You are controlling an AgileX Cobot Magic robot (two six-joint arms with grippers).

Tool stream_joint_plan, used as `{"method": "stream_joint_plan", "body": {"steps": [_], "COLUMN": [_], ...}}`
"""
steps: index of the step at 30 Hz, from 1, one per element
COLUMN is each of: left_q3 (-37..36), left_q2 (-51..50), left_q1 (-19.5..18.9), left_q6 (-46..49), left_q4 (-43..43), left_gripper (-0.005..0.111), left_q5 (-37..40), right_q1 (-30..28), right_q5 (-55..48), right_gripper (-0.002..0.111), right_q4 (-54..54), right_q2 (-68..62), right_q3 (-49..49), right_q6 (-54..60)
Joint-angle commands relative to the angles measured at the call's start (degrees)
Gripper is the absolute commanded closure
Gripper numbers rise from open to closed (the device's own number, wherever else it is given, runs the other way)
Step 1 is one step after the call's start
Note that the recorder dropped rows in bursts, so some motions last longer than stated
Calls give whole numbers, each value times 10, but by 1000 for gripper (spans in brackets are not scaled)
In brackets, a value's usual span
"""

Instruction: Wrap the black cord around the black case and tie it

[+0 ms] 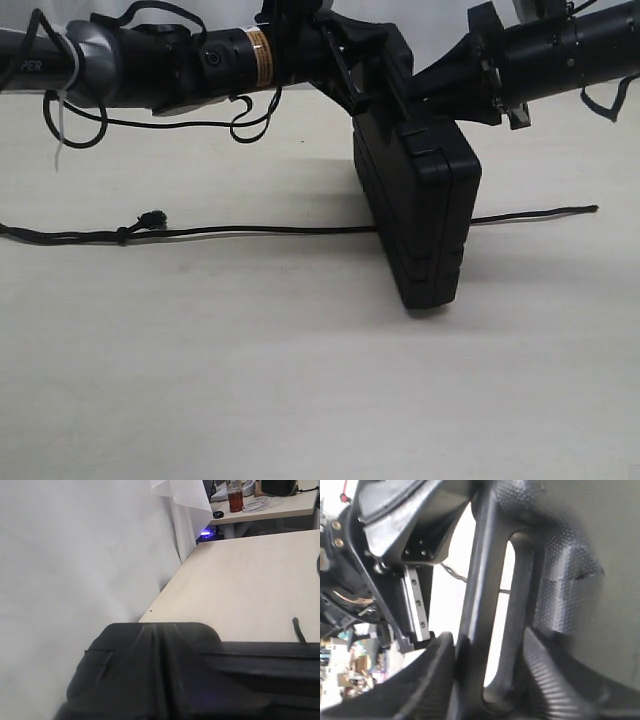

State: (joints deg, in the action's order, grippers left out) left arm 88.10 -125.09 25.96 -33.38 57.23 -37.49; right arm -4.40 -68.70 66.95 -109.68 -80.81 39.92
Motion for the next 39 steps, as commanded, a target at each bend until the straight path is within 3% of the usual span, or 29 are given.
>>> {"method": "stream_joint_plan", "body": {"steps": [1,13,19,26,31,39], "left_q3": [-5,-5,-5,-5,-5,-5], "left_q2": [-12,-12,-12,-12,-12,-12], "left_q1": [11,13,14,14,14,14], "left_q6": [-1,-1,-1,-11,-12,-19], "left_q4": [20,20,20,20,20,20], "left_gripper": [107,107,107,107,107,107], "left_q5": [53,56,56,59,59,59], "right_q1": [-1,2,92,205,255,259], "right_q5": [12,-13,19,12,-13,-13], "right_gripper": [63,63,63,56,57,57], "right_q4": [-19,-92,-392,-500,-708,-674], "right_q2": [5,6,19,19,18,-7], "right_q3": [-17,-128,-197,-259,-285,-285], "right_q6": [18,-64,-264,-331,-428,-450]}}
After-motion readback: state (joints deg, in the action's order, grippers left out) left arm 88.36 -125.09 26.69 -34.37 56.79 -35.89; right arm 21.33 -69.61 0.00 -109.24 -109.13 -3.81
